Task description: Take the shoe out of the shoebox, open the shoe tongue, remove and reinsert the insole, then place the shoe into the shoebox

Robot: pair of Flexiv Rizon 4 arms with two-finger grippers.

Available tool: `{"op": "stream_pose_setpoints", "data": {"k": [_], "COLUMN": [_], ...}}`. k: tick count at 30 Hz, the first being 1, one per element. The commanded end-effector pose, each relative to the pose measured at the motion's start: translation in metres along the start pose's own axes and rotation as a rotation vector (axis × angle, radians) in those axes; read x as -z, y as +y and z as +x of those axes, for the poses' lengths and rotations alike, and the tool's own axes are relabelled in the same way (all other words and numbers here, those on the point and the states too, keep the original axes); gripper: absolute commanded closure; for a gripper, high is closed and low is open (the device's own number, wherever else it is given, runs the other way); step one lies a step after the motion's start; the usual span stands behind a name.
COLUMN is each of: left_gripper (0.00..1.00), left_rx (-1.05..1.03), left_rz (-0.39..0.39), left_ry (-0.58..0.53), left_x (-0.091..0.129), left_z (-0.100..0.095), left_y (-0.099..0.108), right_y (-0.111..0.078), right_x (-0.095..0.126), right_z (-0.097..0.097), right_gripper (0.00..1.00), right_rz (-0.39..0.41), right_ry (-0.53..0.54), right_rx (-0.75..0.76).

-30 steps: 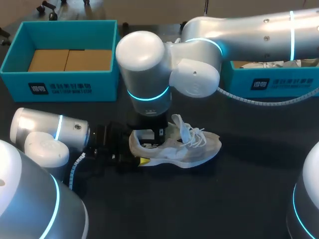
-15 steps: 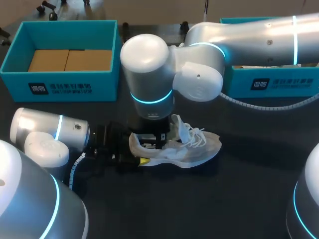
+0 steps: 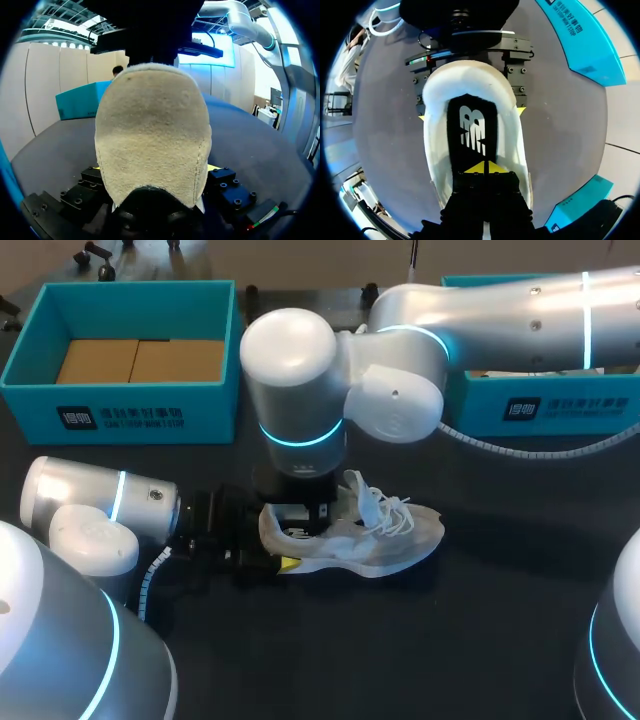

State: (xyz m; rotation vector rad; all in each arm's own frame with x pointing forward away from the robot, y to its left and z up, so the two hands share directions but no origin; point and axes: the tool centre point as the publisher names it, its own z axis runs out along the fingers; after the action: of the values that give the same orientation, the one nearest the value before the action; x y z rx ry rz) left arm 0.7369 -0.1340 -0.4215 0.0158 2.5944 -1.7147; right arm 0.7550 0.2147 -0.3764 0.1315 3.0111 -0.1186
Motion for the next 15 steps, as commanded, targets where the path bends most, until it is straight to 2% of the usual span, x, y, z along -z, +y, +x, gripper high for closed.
{"op": "stream_pose_setpoints", "data": {"k": [1,8,11,15], "left_gripper": [1.0,1.0,1.0,1.0], "left_rx": [0.0,0.0,0.0,0.0], "left_rz": [-0.006,-0.006,-0.006,-0.006], "left_ry": [-0.001,-0.001,-0.001,-0.001], "left_x": [-0.0001,-0.0001,-0.0001,-0.0001], "left_z": [0.0009,0.0009,0.0009,0.0009], "left_y": [-0.0005,-0.0005,-0.0005,-0.0005], "right_y": [0.0026,0.0022,-0.0001,-0.0005], "right_x": [-0.0029,-0.0048,-0.0064,-0.009], "right_z": [-0.0018,-0.0051,-0.0045,-0.0037], "right_gripper": [0.87,0.65,0.59,0.56], "right_rz": [0.0,-0.002,-0.002,-0.007], "right_ry": [-0.004,-0.012,-0.011,-0.008], "right_rx": [-0.001,-0.002,-0.006,-0.009]}}
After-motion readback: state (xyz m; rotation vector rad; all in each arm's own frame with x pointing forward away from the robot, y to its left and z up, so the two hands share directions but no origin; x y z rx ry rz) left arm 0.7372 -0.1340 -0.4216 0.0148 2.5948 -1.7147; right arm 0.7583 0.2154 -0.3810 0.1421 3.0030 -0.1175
